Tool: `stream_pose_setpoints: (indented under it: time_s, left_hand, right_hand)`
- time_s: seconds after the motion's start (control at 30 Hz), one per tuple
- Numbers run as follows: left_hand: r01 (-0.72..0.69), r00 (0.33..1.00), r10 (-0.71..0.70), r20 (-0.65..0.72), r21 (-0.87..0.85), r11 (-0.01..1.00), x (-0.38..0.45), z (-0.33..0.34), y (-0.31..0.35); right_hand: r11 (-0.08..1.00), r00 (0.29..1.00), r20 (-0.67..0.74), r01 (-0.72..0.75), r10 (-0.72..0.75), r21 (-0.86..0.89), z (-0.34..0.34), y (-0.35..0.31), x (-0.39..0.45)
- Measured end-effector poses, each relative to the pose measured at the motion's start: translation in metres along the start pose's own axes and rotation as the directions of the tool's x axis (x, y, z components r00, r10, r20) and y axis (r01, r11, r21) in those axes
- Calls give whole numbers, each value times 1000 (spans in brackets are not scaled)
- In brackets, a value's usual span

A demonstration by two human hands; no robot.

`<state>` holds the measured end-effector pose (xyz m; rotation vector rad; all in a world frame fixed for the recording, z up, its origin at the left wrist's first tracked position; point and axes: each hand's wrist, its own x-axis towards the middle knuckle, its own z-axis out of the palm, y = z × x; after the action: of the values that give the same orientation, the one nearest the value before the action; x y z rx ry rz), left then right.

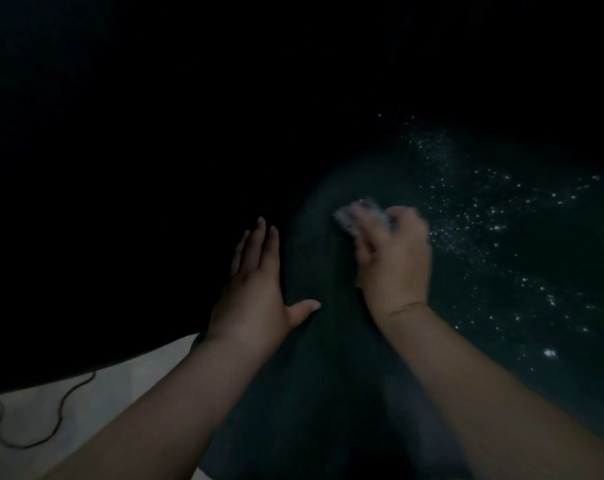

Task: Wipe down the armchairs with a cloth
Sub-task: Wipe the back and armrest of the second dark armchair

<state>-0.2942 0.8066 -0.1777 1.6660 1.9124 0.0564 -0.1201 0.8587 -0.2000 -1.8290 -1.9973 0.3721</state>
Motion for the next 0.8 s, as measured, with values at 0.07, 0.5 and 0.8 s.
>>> stream_pose_setpoints:
  time_s: [0.07, 0.5, 0.8]
  left_hand:
    - [-6, 1000, 6, -20, 24, 1000, 2, 1, 8]
    - [-38, 997, 40, -58, 43, 998, 41, -6, 39]
    - [-54, 996, 56, -70, 26, 998, 69, -7, 54]
  right_hand:
    - [993, 992, -50, -114, 113, -19, -11, 19, 6]
    - [999, 998, -50, -34, 32, -26, -16, 42, 56]
    - [980, 984, 33, 170, -174, 106, 10, -3, 99]
